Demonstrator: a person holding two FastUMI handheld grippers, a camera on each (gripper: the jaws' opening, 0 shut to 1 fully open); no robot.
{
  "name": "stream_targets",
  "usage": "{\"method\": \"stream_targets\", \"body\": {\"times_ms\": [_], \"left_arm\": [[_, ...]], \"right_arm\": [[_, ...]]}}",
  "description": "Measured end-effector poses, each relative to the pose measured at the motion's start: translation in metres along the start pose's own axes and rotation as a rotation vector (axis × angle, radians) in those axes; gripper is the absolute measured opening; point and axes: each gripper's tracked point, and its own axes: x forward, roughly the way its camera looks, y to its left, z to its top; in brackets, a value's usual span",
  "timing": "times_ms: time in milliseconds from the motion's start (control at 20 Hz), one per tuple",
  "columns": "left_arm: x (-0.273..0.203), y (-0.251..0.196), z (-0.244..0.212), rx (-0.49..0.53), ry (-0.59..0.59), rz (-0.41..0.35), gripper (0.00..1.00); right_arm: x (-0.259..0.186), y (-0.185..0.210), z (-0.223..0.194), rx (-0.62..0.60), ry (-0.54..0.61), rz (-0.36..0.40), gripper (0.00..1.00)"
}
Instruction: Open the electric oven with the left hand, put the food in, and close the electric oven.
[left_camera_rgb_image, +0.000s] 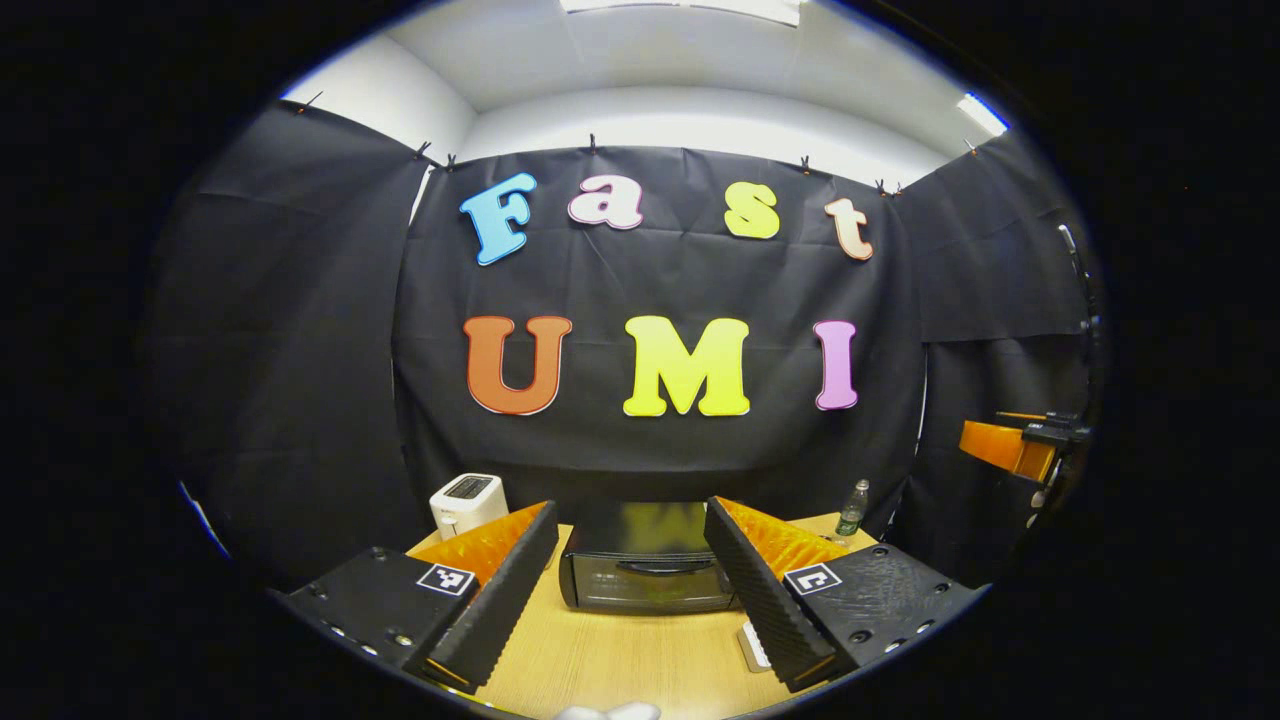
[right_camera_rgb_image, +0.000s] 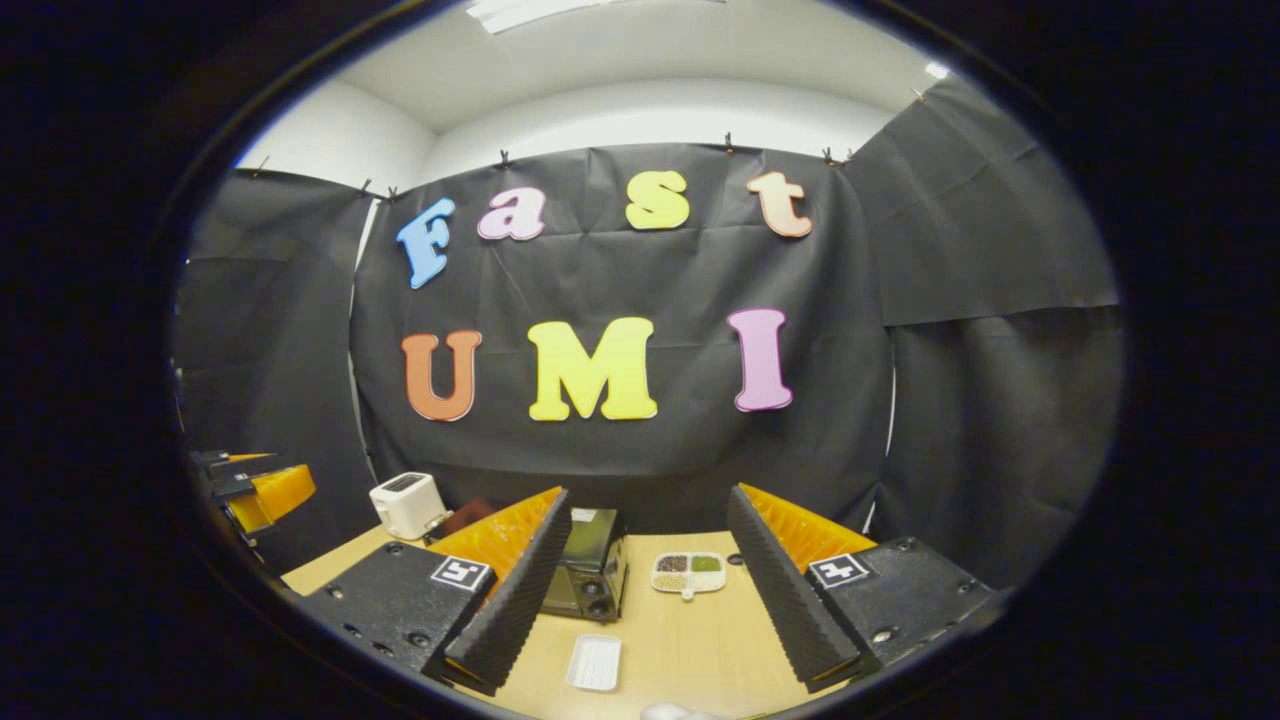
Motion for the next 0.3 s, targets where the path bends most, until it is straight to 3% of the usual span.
{"method": "stream_targets", "body": {"times_ms": [300], "left_arm": [[-0.0016,0.0001,0.0107,0.010,-0.016,-0.021,0.96]], "right_arm": [[-0.0096,0.0018,0.0012,0.000,-0.008,-0.020,0.95]]}}
